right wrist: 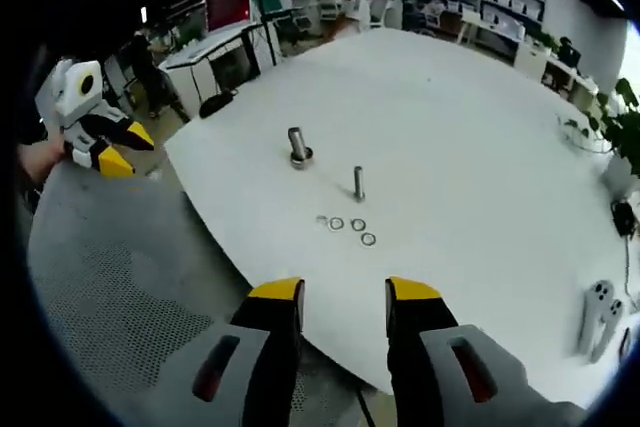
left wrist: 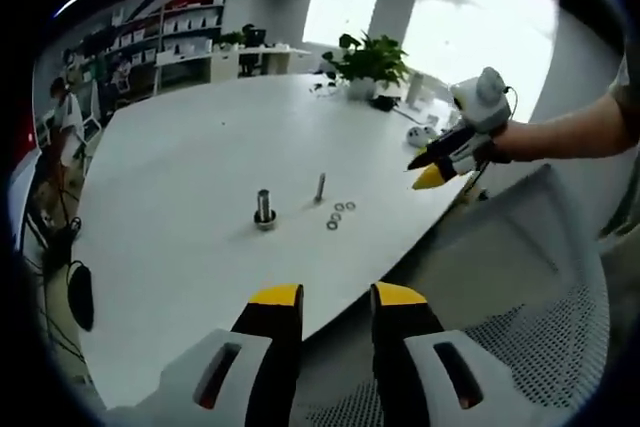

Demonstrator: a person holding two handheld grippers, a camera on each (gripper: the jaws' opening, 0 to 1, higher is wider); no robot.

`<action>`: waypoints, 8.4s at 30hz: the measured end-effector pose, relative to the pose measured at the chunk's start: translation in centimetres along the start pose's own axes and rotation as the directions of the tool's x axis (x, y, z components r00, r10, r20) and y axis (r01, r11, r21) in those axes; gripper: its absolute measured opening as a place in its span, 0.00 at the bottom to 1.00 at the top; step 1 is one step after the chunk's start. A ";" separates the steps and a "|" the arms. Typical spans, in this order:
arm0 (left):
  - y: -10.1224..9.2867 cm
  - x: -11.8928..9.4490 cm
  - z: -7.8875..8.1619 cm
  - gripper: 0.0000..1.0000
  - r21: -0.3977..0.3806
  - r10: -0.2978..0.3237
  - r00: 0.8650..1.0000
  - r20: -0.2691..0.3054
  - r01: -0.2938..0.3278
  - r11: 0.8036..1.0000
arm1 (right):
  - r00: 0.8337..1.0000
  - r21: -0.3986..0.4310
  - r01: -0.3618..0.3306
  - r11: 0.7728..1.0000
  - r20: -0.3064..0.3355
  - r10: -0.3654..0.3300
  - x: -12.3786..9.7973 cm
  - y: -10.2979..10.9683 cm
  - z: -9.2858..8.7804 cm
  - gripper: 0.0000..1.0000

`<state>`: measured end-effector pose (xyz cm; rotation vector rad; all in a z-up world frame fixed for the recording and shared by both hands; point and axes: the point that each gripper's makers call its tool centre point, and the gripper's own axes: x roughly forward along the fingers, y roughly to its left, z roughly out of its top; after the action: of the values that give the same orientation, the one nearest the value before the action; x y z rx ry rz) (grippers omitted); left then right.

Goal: Place the washer onto the threaded stud by aligning its center hole with the stud, sliding it down to the base, and recovering from edge contact or off-axis alignment until the washer reaches the visible bottom stop.

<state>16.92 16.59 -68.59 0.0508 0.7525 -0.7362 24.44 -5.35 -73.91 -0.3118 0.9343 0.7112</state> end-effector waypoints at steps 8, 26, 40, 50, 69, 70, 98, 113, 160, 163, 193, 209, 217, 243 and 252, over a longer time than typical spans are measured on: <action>0.1 0.0 -0.1 0.24 -0.011 0.006 1.000 -0.006 -0.006 1.000 | 0.998 -0.125 -0.024 0.992 -0.058 0.017 4.4 -0.4 1.1 0.32; 0.2 0.0 0.0 0.23 -0.007 0.006 1.000 -0.001 -0.006 1.000 | 0.976 -0.352 -0.175 0.920 -0.183 0.116 10.8 2.2 2.0 0.28; 0.4 0.0 -0.2 0.22 -0.019 0.012 1.000 -0.007 -0.012 1.000 | 0.963 -0.399 -0.221 0.890 -0.232 0.135 13.8 3.2 1.4 0.21; 0.4 0.0 -0.2 0.22 -0.017 0.012 1.000 -0.004 -0.012 1.000 | 0.954 -0.554 -0.270 0.787 -0.263 0.142 13.6 3.9 1.4 0.15; 0.3 -0.1 -0.1 0.22 -0.014 0.008 1.000 0.002 -0.008 1.000 | 0.939 -0.542 -0.305 0.783 -0.306 0.154 13.5 3.8 1.4 0.19; 0.3 -0.1 0.0 0.22 -0.014 0.008 1.000 0.002 -0.008 1.000 | 0.939 -0.543 -0.307 0.781 -0.308 0.155 13.5 3.8 1.4 0.19; 0.2 -0.1 0.0 0.21 -0.010 0.004 1.000 0.005 -0.004 1.000 | 0.946 -0.505 -0.284 0.815 -0.284 0.154 13.6 3.7 1.5 0.14; 0.3 -0.1 -0.1 0.20 -0.007 0.004 1.000 0.001 -0.004 1.000 | 0.956 -0.425 -0.238 0.873 -0.263 0.132 12.7 2.3 2.1 0.13; 0.4 -0.1 0.0 0.20 -0.005 0.008 1.000 0.004 -0.008 1.000 | 0.988 -0.428 -0.089 0.899 -0.151 0.025 10.4 -1.7 7.9 0.13; 0.4 -0.1 0.0 0.20 -0.005 0.009 1.000 0.005 -0.009 1.000 | 0.987 -0.432 -0.093 0.897 -0.158 0.027 10.6 -1.8 7.8 0.13; 0.5 -0.2 0.0 0.18 -0.003 0.018 1.000 0.009 -0.018 1.000 | 0.962 -0.364 -0.138 0.921 -0.269 0.038 14.3 -2.4 4.4 0.14; 0.7 -0.3 0.2 0.18 -0.005 0.026 0.999 0.020 -0.026 1.000 | 0.962 -0.346 -0.122 0.930 -0.271 0.026 13.3 -3.1 3.9 0.16; 0.8 -0.2 0.1 0.19 0.001 0.035 0.999 0.013 -0.035 0.999 | 0.957 -0.318 -0.107 0.942 -0.291 0.010 11.7 -4.5 1.9 0.16; 0.9 -0.1 0.0 0.19 0.011 0.038 0.999 -0.001 -0.038 0.999 | 0.941 -0.354 -0.172 0.919 -0.336 0.047 11.6 -2.5 -0.8 0.22; 0.9 -0.2 -0.1 0.19 0.011 0.039 0.999 -0.002 -0.039 0.999 | 0.931 -0.373 -0.188 0.909 -0.362 0.044 11.8 -2.7 -0.6 0.15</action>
<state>17.36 17.38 -68.73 0.0764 0.7477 -0.7030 30.44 -2.70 -84.04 -0.7717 1.1446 0.9835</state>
